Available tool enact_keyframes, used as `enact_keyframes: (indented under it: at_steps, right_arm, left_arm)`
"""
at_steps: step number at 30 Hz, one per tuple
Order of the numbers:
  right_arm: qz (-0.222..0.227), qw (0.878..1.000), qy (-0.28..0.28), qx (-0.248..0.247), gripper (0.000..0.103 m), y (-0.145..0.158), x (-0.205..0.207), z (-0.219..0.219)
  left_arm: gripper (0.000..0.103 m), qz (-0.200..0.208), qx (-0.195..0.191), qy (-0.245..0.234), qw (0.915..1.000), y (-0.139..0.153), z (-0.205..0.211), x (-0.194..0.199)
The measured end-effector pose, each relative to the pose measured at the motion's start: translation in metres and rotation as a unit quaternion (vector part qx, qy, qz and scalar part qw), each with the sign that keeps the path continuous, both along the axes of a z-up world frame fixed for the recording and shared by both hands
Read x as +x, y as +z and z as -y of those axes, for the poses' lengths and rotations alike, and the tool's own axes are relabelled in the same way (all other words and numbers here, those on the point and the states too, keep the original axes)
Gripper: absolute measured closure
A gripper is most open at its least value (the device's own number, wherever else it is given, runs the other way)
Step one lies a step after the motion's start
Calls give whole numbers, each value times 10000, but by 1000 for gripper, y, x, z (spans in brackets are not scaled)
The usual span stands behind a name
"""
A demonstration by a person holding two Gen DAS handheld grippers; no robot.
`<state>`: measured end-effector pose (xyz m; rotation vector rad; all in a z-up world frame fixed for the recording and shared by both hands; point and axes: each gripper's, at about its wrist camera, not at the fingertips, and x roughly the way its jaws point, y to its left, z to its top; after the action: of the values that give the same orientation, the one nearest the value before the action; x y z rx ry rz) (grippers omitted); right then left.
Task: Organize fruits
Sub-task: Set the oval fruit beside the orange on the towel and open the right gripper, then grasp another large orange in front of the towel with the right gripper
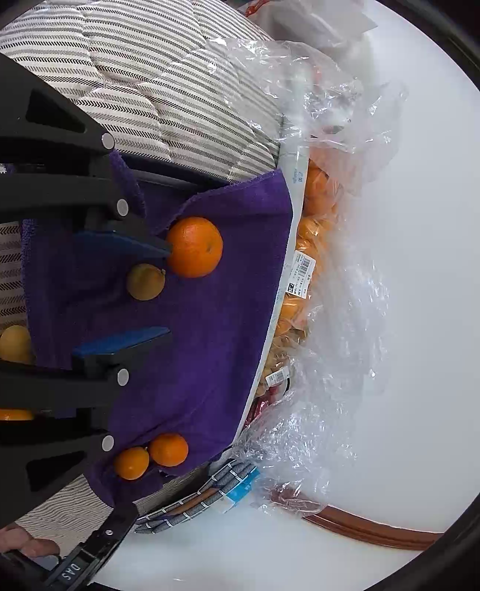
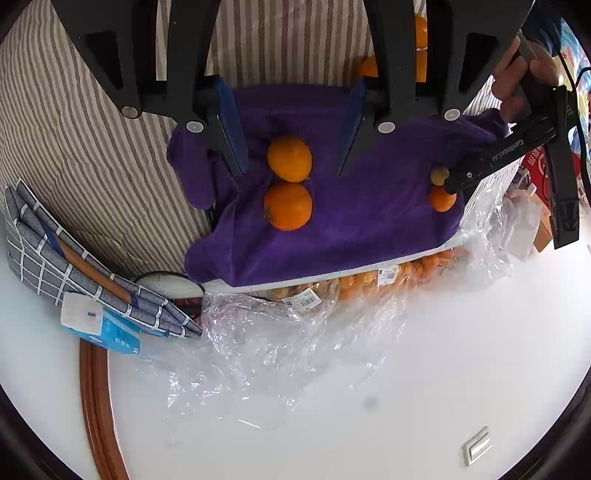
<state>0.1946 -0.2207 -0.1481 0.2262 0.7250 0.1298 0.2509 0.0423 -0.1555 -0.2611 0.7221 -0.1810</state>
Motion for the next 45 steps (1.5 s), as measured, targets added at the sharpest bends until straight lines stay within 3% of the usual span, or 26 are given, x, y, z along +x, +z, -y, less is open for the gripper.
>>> enact_keyframes:
  at_steps: [11, 16, 20, 26, 34, 45]
  right_arm:
    - [-71, 9988, 443, -206, 55, 5, -55, -34]
    - [-192, 9962, 825, -210, 56, -5, -54, -55]
    - [-410, 9950, 885, -213, 64, -21, -46, -66]
    - [-595, 9938, 898, 271, 64, -28, -34, -63]
    - [-653, 9949, 643, 420, 61, -38, -20, -64]
    - [-612, 9960, 470, 445, 63, -32, -40, -51]
  left_arm:
    - [62, 365, -159, 127, 9991, 20, -19, -65]
    - [62, 304, 16, 432, 9986, 15, -48, -105]
    - [58, 371, 99, 575, 9976, 14, -62, -120]
    - [58, 182, 123, 577, 9981, 7, -64, -117]
    - [58, 254, 462, 401, 9978, 7, -48, -117]
    - [58, 75, 311, 422, 9986, 3, -53, -112]
